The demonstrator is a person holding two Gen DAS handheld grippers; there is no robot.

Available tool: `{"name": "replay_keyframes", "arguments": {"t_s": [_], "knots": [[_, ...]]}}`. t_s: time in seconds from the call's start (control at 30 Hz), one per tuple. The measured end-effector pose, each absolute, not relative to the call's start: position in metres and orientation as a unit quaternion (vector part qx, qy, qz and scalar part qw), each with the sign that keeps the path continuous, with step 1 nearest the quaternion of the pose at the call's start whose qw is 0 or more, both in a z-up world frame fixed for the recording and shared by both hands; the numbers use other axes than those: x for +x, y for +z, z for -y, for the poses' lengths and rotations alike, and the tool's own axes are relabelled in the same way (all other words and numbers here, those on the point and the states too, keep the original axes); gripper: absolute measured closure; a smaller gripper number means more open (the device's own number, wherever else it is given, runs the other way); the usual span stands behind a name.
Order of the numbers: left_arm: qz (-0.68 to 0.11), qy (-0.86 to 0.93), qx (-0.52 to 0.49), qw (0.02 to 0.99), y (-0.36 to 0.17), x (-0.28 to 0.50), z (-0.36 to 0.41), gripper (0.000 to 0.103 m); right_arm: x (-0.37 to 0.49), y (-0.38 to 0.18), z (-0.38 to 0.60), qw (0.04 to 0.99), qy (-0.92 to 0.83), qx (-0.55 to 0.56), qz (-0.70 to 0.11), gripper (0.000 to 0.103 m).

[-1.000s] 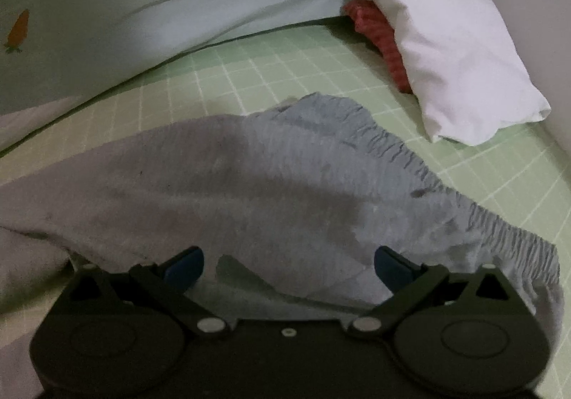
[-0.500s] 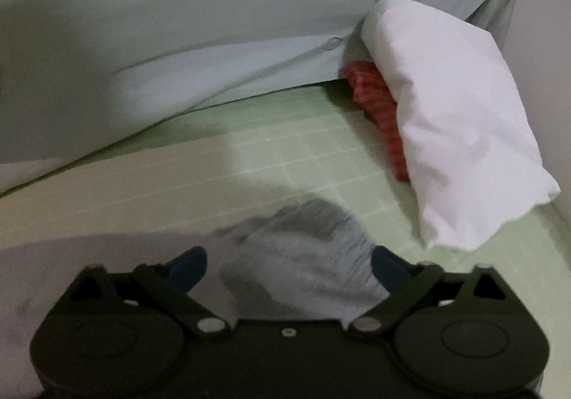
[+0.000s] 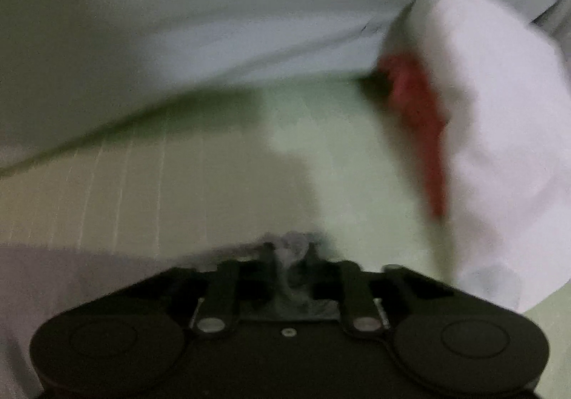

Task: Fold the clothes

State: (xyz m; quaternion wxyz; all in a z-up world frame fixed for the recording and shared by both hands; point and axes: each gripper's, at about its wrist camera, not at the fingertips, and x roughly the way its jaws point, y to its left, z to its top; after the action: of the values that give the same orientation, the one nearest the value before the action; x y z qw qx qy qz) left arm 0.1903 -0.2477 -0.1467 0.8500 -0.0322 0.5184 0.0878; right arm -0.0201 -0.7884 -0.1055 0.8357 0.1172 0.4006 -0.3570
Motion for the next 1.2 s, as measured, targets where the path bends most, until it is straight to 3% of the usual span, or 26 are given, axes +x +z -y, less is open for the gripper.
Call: {"name": "replay_keyframes", "arguments": {"t_s": [0.17,0.23,0.3,0.33,0.37,0.67,0.73,0.83,0.87,1.1,1.2], "knots": [[-0.520,0.070,-0.039,0.850,-0.145,0.190,0.254,0.025,-0.043,-0.083,0.828,0.795,-0.489,0.132,-0.334,0.088],[-0.519,0.063,-0.034,0.852,-0.142,0.189,0.259,0.025,-0.043,-0.086,0.829,0.786,-0.496,0.118,-0.349,0.080],[-0.512,0.055,-0.023,0.857,-0.138,0.189,0.266,0.025,-0.043,-0.089,0.818,0.786,-0.492,0.095,-0.362,0.055],[-0.507,0.049,-0.021,0.860,-0.135,0.189,0.268,0.025,-0.043,-0.091,0.810,0.787,-0.490,0.079,-0.367,0.035],[-0.503,0.042,-0.019,0.863,-0.133,0.189,0.271,0.024,-0.043,-0.092,0.802,0.787,-0.488,0.065,-0.372,0.023],[-0.509,-0.019,0.008,0.861,-0.143,0.217,0.300,0.024,-0.052,-0.117,0.751,0.791,-0.447,0.106,-0.405,0.021],[-0.505,-0.025,0.015,0.862,-0.145,0.221,0.306,0.031,-0.051,-0.120,0.741,0.790,-0.442,0.110,-0.410,0.021],[-0.495,-0.009,0.024,0.869,-0.140,0.222,0.303,0.088,-0.052,-0.122,0.731,0.794,-0.433,0.118,-0.410,0.021],[-0.490,-0.002,0.012,0.872,-0.135,0.220,0.295,0.099,-0.054,-0.120,0.727,0.797,-0.432,0.118,-0.405,0.021],[-0.419,0.150,-0.135,0.885,-0.077,0.179,0.182,0.099,-0.062,-0.106,0.715,0.804,-0.429,0.119,-0.394,0.021],[-0.428,0.221,-0.191,0.855,-0.080,0.154,0.133,0.084,-0.066,-0.106,0.713,0.802,-0.428,0.136,-0.394,0.021]]}}
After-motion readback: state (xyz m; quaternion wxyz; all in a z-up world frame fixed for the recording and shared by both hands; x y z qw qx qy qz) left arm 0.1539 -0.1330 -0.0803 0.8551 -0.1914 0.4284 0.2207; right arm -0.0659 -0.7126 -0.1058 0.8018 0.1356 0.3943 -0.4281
